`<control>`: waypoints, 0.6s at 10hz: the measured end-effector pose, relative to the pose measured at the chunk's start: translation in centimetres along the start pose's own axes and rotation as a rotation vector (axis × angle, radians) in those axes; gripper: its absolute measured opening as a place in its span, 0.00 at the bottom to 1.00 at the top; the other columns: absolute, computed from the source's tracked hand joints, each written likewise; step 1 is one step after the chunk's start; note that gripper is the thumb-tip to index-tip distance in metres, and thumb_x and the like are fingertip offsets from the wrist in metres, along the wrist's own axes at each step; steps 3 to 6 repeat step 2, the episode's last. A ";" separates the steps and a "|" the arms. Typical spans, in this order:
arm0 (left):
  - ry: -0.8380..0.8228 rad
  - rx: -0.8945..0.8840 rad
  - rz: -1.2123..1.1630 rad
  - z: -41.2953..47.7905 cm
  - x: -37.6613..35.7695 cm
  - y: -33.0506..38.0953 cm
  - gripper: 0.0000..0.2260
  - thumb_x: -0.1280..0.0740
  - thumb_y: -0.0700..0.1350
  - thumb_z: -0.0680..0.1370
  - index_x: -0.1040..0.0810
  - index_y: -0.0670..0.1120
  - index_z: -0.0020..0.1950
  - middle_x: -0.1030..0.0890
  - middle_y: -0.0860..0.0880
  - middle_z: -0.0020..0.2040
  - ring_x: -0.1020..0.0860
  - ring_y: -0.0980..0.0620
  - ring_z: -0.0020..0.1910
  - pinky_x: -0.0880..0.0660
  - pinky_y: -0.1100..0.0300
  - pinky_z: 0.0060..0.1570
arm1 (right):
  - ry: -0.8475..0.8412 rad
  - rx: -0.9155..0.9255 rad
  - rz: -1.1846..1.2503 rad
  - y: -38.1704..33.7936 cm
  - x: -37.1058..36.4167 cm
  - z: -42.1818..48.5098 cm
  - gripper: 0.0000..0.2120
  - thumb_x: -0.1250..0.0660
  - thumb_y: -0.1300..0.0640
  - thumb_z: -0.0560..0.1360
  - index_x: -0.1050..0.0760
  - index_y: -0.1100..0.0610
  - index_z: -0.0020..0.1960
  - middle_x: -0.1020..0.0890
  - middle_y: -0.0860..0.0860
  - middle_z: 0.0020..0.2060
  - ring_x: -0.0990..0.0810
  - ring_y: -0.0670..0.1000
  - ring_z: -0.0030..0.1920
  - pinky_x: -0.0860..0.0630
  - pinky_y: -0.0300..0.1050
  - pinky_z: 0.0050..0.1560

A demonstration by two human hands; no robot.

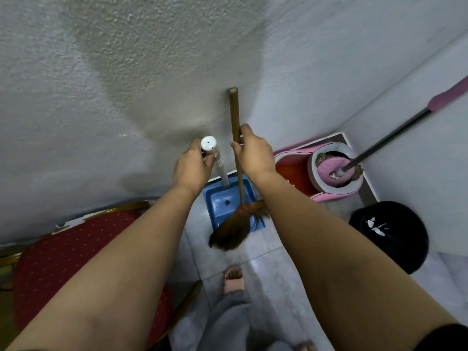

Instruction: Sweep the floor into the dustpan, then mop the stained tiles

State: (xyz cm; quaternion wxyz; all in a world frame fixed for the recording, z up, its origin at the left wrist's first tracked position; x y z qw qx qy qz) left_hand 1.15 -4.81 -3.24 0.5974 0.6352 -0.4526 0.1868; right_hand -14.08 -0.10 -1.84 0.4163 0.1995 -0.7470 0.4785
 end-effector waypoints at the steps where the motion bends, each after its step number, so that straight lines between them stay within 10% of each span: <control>1: -0.006 0.032 -0.030 -0.8 0.2 0.0 0.19 0.32 0.50 0.78 0.31 0.47 0.67 0.19 0.45 0.59 0.21 0.45 0.57 0.28 0.55 0.47 | -0.031 -0.022 0.051 0.2 0.3 -1.1 0.18 0.37 0.51 0.79 0.34 0.54 0.67 0.18 0.56 0.55 0.19 0.58 0.53 0.21 0.57 0.53; 6: -0.025 0.116 -0.051 -2.5 0.5 0.4 0.26 0.32 0.49 0.78 0.37 0.48 0.72 0.23 0.43 0.65 0.24 0.42 0.61 0.26 0.51 0.53 | -0.034 -0.075 0.067 1.0 1.4 -3.5 0.25 0.36 0.50 0.79 0.38 0.54 0.72 0.21 0.57 0.60 0.21 0.58 0.58 0.23 0.54 0.54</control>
Point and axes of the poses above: each hand's wrist, its own z-axis towards the middle knuckle, its own x-axis out of the back of the hand, y = z × x, the point moved 7 cm from there along z, towards the middle knuckle
